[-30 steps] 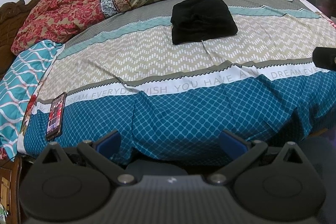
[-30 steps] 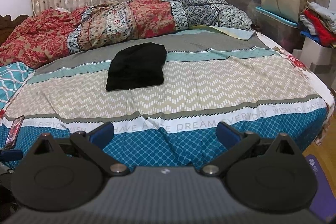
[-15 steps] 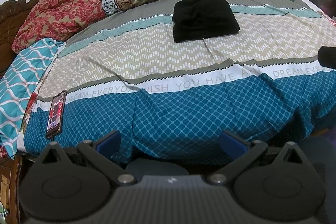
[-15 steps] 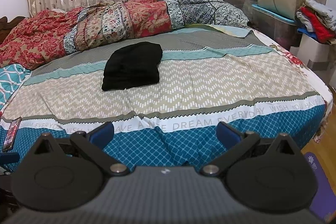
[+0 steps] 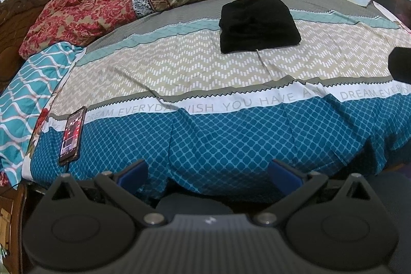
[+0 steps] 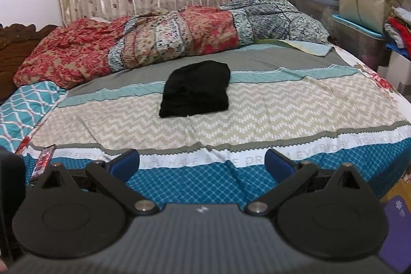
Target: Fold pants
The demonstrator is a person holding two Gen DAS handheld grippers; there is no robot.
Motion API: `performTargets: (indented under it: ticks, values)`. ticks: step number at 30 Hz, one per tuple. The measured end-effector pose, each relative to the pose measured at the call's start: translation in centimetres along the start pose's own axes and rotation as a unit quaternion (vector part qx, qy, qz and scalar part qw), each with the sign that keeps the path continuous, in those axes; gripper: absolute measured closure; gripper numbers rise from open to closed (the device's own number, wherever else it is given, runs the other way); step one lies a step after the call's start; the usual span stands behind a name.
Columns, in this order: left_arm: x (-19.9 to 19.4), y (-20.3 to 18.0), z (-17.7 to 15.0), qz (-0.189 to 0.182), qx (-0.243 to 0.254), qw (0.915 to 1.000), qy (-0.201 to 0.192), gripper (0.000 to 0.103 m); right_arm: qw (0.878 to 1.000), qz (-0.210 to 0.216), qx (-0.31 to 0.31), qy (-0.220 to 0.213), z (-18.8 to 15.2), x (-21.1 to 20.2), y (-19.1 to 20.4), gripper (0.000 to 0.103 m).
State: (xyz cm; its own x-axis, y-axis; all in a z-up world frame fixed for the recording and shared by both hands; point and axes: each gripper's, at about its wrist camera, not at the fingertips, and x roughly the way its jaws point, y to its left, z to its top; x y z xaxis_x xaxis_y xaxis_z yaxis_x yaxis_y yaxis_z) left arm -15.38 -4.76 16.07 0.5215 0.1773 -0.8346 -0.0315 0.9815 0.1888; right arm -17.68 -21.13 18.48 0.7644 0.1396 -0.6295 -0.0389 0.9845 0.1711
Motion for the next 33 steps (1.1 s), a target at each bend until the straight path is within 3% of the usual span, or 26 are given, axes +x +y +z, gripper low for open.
performTargets:
  ticks: [33]
  values:
    - [0.16,0.26,0.09,0.004,-0.002,1.0000,-0.001,0.000,1.000,0.016,0.005,0.004,-0.25,0.16,0.90,0.000]
